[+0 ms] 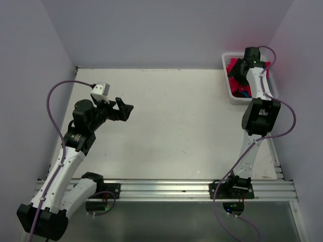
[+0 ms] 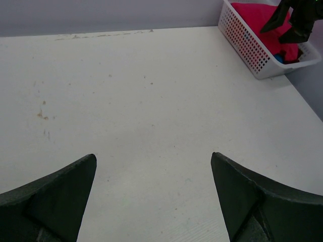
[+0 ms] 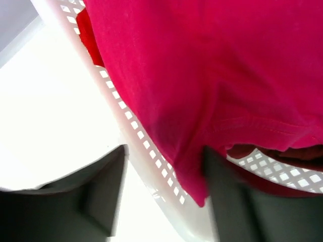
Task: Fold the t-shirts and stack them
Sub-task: Grab crumpled tshirt from bin with the right arm, then move the tshirt to the center of the board
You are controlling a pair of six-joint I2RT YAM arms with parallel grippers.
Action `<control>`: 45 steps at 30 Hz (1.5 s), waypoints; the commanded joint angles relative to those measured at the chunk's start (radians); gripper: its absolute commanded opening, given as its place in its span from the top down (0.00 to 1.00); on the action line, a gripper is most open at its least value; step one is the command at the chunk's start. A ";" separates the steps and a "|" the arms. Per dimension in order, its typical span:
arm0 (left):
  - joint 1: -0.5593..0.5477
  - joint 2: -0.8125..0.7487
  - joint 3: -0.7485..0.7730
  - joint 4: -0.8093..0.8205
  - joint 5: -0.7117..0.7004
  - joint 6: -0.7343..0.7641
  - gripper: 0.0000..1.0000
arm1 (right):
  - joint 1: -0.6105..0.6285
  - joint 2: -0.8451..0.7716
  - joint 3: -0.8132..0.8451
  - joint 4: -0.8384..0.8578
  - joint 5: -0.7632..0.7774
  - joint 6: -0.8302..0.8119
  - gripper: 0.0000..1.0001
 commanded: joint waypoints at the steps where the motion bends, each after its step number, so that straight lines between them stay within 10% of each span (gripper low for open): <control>1: -0.005 -0.021 -0.013 0.000 -0.009 0.020 0.00 | -0.001 -0.013 0.008 0.027 -0.058 -0.006 0.43; 10: -0.005 -0.023 -0.014 -0.004 -0.003 0.018 0.00 | -0.001 -0.026 -0.005 -0.002 0.027 0.009 1.00; 45: -0.005 -0.029 -0.030 0.011 0.003 0.003 0.00 | 0.338 -0.781 -0.528 0.417 -0.580 -0.083 1.00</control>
